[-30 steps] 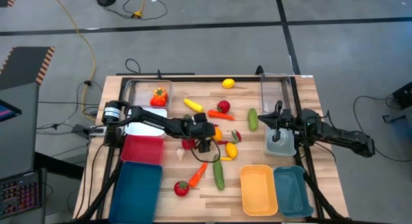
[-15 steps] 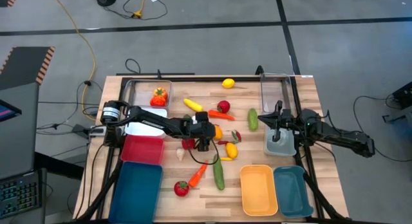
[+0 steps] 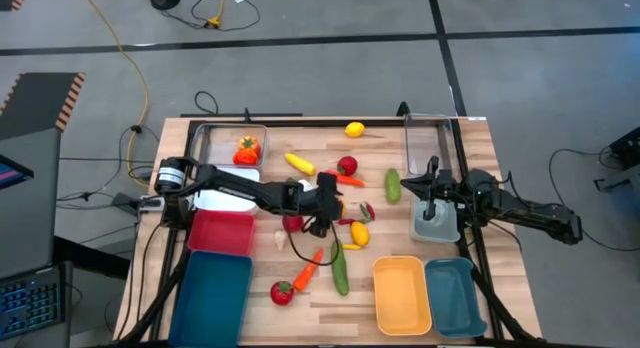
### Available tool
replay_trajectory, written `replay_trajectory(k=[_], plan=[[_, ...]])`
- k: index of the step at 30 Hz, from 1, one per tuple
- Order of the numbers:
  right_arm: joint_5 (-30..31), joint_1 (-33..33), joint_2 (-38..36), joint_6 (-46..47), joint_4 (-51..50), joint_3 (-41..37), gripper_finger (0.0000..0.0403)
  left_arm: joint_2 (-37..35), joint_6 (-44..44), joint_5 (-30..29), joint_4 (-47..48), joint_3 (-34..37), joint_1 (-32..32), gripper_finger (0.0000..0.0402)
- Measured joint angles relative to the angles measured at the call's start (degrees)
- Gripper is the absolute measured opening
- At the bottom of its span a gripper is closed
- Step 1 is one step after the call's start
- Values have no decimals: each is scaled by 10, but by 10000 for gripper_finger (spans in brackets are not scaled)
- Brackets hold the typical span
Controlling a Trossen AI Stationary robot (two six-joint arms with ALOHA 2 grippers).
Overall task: Sort produce into baskets
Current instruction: Put the center yellow lemon into the white bin
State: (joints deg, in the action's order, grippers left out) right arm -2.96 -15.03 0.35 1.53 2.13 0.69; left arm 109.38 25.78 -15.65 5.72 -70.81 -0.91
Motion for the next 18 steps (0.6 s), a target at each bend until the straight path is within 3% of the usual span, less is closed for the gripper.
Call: replay_trajectory(k=[8,12,18], plan=[[0,0,0,0,0,0,47,2,10,42,28,0,29,291],[0,0,0,0,0,0,47,3,7,102,35,0,45,291],[0,0,0,0,0,0,47,3,6,139,42,0,57,291]])
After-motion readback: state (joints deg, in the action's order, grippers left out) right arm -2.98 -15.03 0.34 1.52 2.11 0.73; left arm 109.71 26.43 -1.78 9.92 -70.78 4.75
